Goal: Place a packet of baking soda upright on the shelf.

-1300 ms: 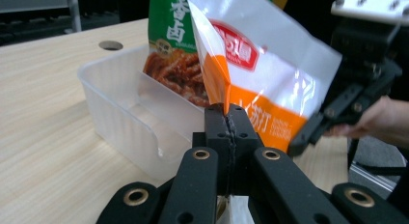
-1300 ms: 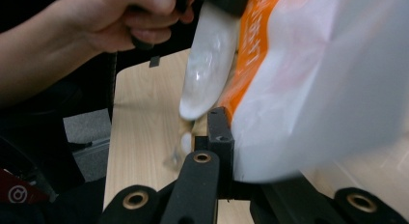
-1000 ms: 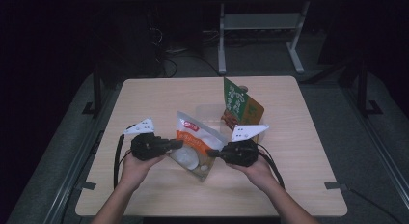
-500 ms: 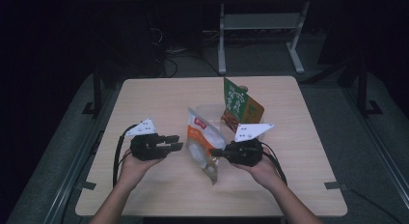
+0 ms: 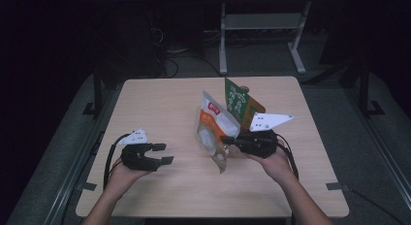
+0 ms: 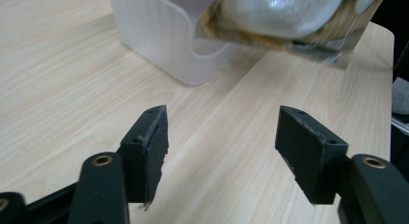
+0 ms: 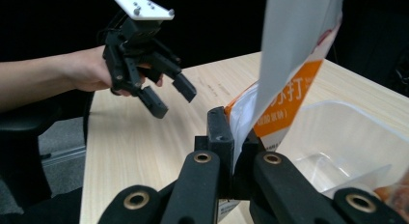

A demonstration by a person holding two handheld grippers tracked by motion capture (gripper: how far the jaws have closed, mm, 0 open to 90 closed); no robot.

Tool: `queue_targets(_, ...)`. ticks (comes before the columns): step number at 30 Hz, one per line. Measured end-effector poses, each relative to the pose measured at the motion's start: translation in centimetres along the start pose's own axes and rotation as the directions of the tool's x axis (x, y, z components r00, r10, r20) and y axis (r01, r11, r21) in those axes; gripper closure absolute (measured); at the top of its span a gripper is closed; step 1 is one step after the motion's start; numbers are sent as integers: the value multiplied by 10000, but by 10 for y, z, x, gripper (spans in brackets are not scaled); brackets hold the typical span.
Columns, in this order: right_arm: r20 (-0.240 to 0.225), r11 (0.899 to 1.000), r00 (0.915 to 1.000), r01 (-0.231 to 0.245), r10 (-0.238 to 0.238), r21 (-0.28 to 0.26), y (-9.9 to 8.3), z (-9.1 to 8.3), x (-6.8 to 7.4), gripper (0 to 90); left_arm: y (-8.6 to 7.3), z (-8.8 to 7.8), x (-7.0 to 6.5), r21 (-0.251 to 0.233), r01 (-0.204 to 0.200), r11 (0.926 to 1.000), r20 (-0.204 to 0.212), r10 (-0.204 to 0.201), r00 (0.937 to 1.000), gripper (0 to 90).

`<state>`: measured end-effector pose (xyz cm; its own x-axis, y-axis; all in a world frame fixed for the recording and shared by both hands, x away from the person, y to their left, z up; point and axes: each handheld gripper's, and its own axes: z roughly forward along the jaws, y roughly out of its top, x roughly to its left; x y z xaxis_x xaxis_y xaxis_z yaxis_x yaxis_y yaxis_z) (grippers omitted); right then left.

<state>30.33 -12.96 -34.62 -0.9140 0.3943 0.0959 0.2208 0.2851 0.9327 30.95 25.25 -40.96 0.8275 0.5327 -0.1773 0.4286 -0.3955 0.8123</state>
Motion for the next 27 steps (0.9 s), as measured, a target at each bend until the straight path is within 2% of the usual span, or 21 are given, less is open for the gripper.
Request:
queue_targets(6,328,10000,9995,-45,44,45,6,1,-8,900,-2,6,1,-5,134,9999,-2,-134,9999,299)
queue_targets(13,934,9999,9956,73,-87,155,16,13,-17,900,-4,13,1,309,48,9995,86,-51,10000,271)
queue_targets(19,1657,9988,9855,316,-375,382,27,30,-26,900,-5,14,1,306,133,9994,115,-136,9998,267)
queue_targets(22,1898,9988,9811,302,-371,391,30,37,-29,900,-5,14,1,320,54,9995,131,-59,9999,268)
queue_targets(27,2278,9962,9719,435,-595,748,33,50,-34,900,-5,15,2,372,-21,9993,182,14,9998,267)
